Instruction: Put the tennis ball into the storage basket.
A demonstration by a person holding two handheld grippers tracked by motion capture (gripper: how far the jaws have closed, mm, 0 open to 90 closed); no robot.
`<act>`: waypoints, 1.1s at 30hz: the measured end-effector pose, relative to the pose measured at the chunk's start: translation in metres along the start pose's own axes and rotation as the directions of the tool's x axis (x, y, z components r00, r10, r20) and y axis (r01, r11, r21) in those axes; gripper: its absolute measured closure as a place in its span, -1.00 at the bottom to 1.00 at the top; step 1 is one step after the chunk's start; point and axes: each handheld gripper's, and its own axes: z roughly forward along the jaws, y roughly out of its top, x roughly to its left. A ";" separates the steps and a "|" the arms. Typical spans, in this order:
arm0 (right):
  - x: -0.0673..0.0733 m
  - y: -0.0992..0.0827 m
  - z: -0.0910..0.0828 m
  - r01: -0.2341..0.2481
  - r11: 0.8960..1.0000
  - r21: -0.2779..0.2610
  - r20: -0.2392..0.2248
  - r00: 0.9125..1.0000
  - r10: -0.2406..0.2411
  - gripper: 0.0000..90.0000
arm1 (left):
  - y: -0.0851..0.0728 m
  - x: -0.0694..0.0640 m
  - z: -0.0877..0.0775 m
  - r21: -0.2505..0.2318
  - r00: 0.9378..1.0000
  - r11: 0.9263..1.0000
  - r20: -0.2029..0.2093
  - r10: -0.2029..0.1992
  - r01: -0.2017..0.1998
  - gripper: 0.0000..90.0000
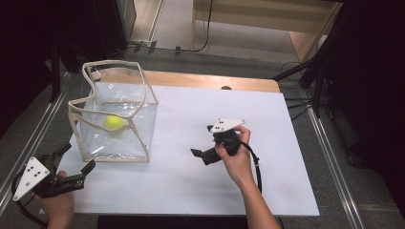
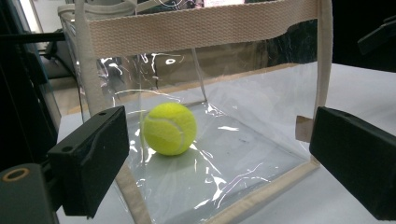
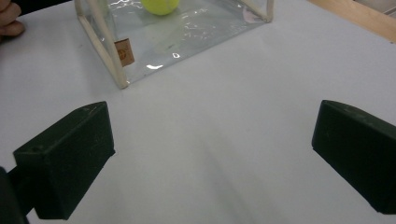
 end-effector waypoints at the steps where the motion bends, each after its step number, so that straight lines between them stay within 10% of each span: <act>1: -0.001 -0.002 -0.002 -0.003 1.000 -0.003 0.005 1.000 0.003 -1.00 | 0.000 0.000 0.000 0.000 1.000 1.000 0.000 0.000 0.000 -0.88; 33: -0.023 -0.076 -0.066 -0.092 0.991 -0.097 0.141 0.984 0.105 -1.00 | 0.000 -0.001 0.000 0.002 1.000 1.000 -0.006 -0.001 0.001 -0.88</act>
